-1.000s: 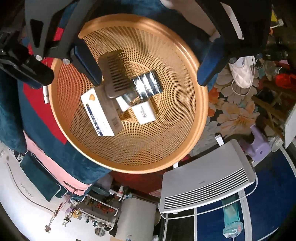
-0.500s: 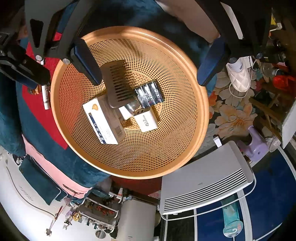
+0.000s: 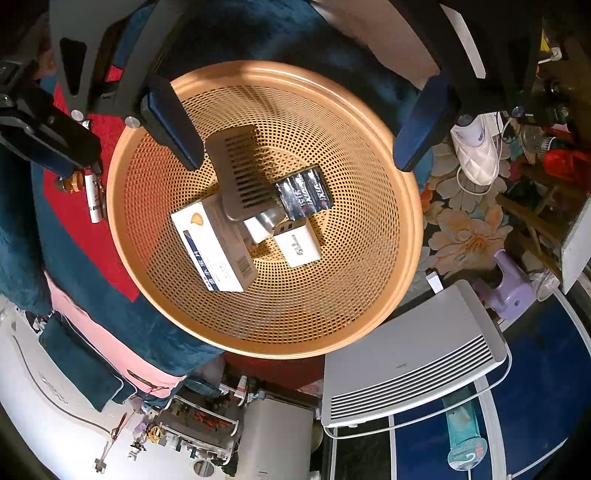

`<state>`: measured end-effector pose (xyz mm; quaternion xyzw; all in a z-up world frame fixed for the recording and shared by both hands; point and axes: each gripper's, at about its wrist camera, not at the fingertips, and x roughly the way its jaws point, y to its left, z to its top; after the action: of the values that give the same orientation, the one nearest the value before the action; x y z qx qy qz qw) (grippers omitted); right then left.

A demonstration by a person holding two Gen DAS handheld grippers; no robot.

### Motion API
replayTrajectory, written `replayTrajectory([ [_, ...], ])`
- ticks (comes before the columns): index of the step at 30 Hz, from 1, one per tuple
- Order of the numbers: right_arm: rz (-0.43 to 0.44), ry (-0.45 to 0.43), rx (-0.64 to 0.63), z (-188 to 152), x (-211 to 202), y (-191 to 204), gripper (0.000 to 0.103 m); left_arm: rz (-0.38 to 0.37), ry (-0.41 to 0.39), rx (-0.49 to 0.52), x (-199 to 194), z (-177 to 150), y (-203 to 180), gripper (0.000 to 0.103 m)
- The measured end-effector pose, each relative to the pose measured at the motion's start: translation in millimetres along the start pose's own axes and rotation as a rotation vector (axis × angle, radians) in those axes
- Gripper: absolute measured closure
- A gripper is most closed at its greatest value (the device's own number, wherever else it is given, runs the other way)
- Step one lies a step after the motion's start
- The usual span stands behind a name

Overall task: Organize rigid objects
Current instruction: 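Move both open grippers back over the remaining items on the bedspread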

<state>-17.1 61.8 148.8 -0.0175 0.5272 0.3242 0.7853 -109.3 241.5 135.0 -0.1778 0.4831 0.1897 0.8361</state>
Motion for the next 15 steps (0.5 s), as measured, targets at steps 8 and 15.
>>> replayTrajectory([
  [8,-0.001,-0.003,0.001,-3.0,-2.4,-3.6,0.0,0.004,0.001,0.005,-1.0,-0.6,-3.7,0.001],
  [15,0.0,-0.002,0.004,-5.1,-4.4,-6.7,0.0,0.005,0.004,0.014,-1.7,0.2,-6.5,0.001],
])
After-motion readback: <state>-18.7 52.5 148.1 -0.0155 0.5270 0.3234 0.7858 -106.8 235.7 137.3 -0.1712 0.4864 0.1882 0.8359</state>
